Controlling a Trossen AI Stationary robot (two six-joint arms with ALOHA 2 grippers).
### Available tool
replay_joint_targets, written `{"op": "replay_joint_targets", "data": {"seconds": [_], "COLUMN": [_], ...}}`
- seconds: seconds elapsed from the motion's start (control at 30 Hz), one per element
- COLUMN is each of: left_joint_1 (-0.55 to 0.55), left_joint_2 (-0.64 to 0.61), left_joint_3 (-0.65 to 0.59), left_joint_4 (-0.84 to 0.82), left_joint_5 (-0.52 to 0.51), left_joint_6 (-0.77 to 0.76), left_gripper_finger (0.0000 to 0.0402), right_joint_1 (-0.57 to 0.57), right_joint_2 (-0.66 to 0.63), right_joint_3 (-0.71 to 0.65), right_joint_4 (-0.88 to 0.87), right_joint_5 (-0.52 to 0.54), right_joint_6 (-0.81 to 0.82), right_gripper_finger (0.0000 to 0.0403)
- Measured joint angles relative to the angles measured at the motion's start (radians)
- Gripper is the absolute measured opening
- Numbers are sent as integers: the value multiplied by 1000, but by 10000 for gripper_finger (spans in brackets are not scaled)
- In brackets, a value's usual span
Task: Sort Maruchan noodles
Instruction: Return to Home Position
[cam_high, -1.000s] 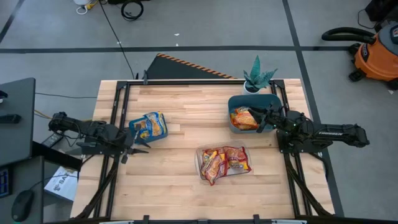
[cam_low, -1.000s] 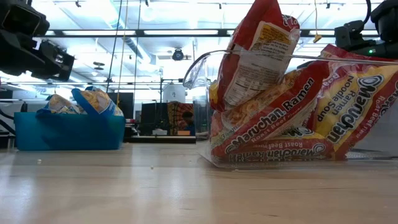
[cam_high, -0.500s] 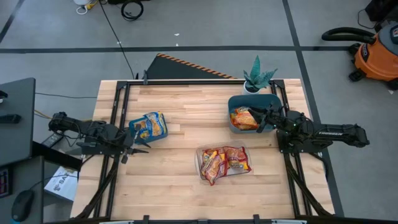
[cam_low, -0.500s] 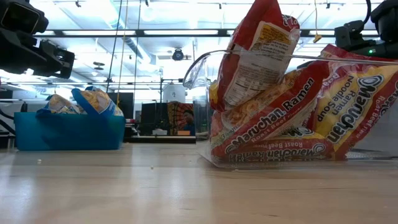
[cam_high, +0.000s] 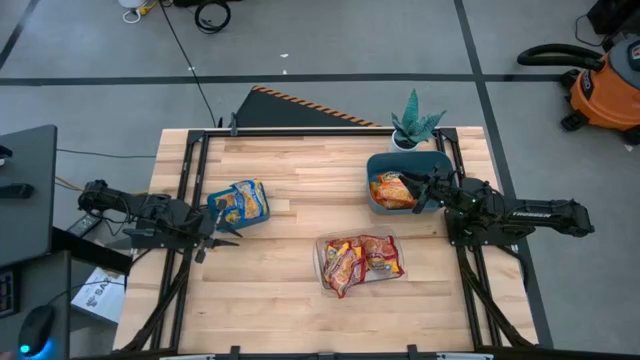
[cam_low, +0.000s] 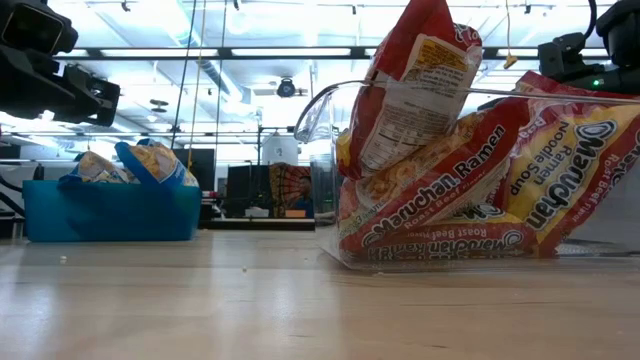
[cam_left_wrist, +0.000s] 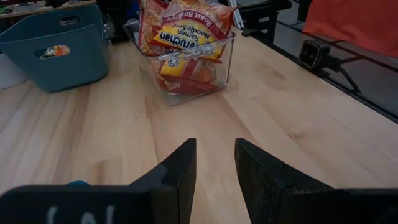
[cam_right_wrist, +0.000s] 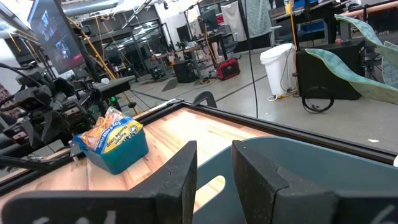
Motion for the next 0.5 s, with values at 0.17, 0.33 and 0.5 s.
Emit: {"op": "replay_joint_targets", "data": {"seconds": [0.17, 0.33, 0.5], "left_joint_1": [0, 0, 0], "left_joint_2": [7, 20, 20], "left_joint_3": [0, 0, -1], "left_joint_4": [1, 1, 2], "left_joint_5": [0, 0, 0], "left_joint_6": [0, 0, -1], "left_gripper_finger": [117, 117, 117], "right_joint_1": [0, 0, 0], "right_joint_2": [0, 0, 0], "right_joint_3": [0, 0, 0], "right_joint_4": [0, 0, 0], "right_joint_5": [0, 0, 0], "right_joint_6": [0, 0, 0], "right_gripper_finger": [106, 106, 106]}}
